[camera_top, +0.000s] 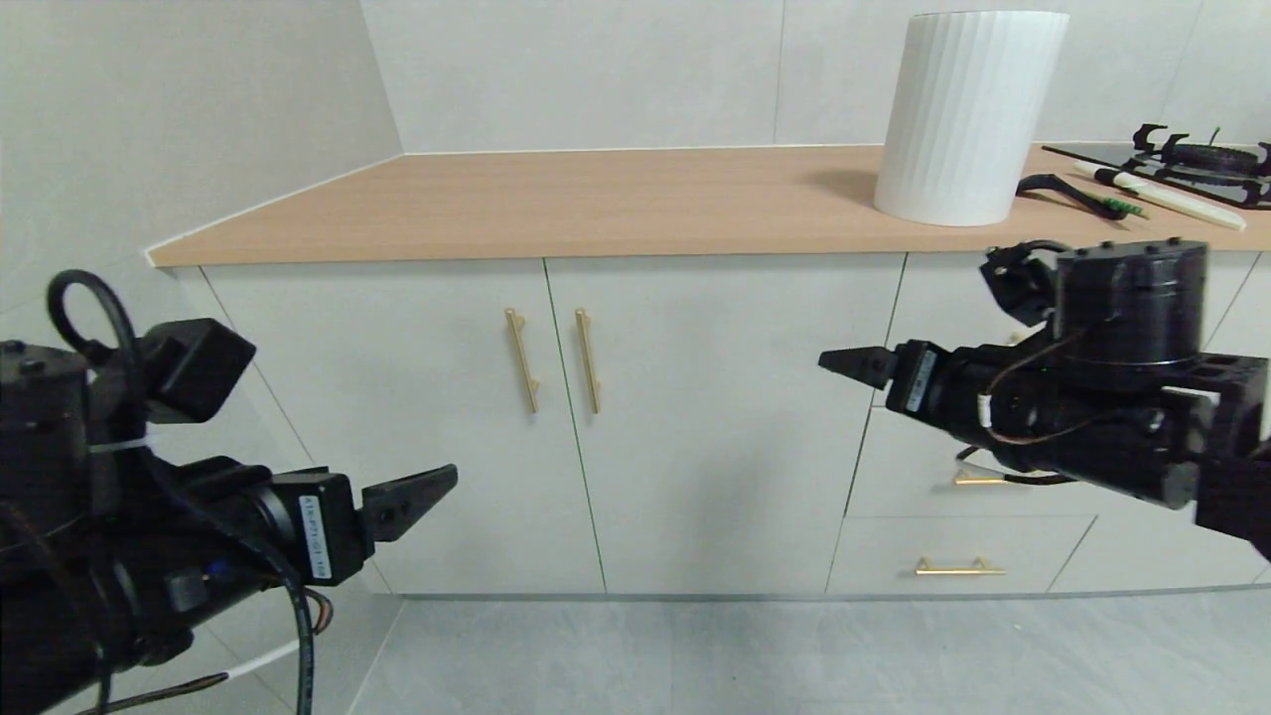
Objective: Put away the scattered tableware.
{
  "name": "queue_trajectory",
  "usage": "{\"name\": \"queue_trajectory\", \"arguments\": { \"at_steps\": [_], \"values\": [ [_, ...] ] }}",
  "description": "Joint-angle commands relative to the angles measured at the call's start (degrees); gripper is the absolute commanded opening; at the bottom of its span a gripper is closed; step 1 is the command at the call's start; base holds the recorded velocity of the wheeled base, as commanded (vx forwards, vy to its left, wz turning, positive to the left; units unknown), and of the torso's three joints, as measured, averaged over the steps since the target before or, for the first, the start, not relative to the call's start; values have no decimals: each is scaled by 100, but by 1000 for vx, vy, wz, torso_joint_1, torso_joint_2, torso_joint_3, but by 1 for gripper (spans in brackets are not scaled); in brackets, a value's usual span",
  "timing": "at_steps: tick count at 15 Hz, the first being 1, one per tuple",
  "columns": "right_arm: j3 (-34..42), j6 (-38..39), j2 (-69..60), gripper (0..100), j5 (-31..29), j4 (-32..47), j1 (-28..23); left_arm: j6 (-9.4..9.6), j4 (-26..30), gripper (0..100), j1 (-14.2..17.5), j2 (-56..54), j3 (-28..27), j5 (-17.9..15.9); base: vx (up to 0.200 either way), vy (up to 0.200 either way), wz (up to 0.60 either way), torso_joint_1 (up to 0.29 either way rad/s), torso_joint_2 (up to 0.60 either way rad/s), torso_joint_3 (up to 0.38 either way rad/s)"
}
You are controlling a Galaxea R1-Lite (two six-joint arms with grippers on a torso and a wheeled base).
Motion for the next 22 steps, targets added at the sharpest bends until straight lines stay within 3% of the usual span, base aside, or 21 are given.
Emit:
{"name": "queue_trajectory", "arguments": {
  "at_steps": [1, 2, 5, 6, 9, 10, 12, 18, 22],
  "values": [
    [766, -423, -1486, 100, -447, -1, -105, 14, 1, 100, 132, -796, 354, 1, 0, 0, 0, 0, 0, 0],
    [1127, -740, -2075, 100, -676, -1, -131, 93, 1, 100, 228, -1200, 608, 1, 0, 0, 0, 0, 0, 0],
    [1865, -1443, -3806, 100, -790, 52, -167, 937, 19, 100, 694, -2457, 1127, 1, 0, 0, 0, 0, 0, 0],
    [2049, -1830, -4351, 100, -957, 78, -202, 1131, 36, 100, 826, -2862, 1224, -8, 0, 0, 0, 0, 0, 0],
    [2445, -2673, -5511, 100, -1045, 104, -1054, 1429, 54, 100, 1125, -3784, 1391, -8, 0, 0, 0, 0, 0, 0],
    [2559, -2902, -6065, 100, -1010, 333, -1415, 1596, 98, 100, 1283, -4180, 1479, -8, 0, 0, 0, 0, 0, 0],
    [2542, -3157, -6979, 100, -1010, 1098, -1634, 1816, 397, 100, 1556, -4760, 1496, -8, 0, 0, 0, 0, 0, 0],
    [2594, -3183, -8517, 100, -1001, 2662, -2399, 1904, 1232, 100, 2276, -6131, 1496, -52, 0, 0, 0, 0, 0, 0],
    [2920, -3183, -9036, 100, -825, 2776, -2909, 2027, 1452, 100, 2795, -6571, 1540, -192, 0, 0, 0, 0, 0, 0]
  ]
}}
